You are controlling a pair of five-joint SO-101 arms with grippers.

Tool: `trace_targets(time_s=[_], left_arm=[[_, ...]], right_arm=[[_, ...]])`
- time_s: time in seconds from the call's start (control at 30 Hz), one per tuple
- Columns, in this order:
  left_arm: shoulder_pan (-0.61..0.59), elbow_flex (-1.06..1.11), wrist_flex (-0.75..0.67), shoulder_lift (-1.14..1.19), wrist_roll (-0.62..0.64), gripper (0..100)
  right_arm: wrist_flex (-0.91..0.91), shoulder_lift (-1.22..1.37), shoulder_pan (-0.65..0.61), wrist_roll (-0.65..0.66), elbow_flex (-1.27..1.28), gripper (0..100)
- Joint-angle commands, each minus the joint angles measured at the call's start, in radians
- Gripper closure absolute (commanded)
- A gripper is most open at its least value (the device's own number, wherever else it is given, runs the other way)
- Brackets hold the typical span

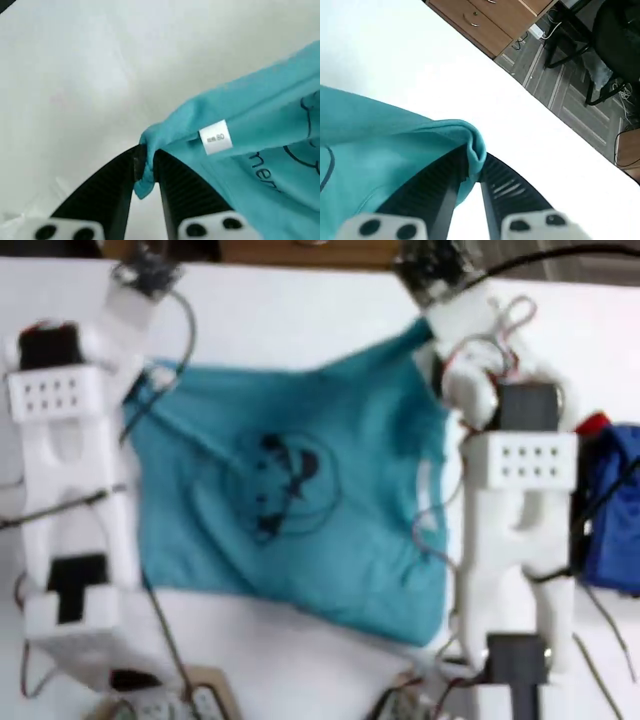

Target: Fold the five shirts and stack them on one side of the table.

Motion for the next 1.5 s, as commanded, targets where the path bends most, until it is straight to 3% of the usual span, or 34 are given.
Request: trace_targets(time_s=[0.0, 0.13, 0.37, 0.6, 0.73, 0.9, 1.13, 1.47], left_arm=[[0.014, -0.150, 0.017, 0.020, -0.026, 98], [0.034, -0.231, 0.040, 0.091, -0.080, 98], [0.040, -0.346, 0.061, 0.229, -0.080, 98], [0.060, -0.524, 0.270, 0.281, -0.078, 98], [0.020, -0.535, 0.292, 0.215, -0.080, 98], [0.003, -0.302, 0.288, 0.123, -0.101, 98], [0.011, 0.062, 0.287, -0.034, -0.104, 98], [0.009, 0.392, 0.279, -0.224, -0.170, 98]], right_arm=[[-0.070, 0.005, 0.010, 0.021, -0.052, 97.9], [-0.133, 0.027, 0.024, 0.086, -0.052, 97.9], [-0.153, 0.170, 0.076, 0.084, -0.190, 97.9], [0.102, 0.225, 0.045, -0.009, -0.396, 97.9], [0.294, 0.225, 0.010, -0.006, -0.456, 97.9], [0.487, 0.216, -0.028, -0.006, -0.459, 97.9], [0.585, 0.128, -0.033, -0.015, -0.414, 97.9], [0.515, -0.237, -0.048, 0.017, 0.196, 97.9]])
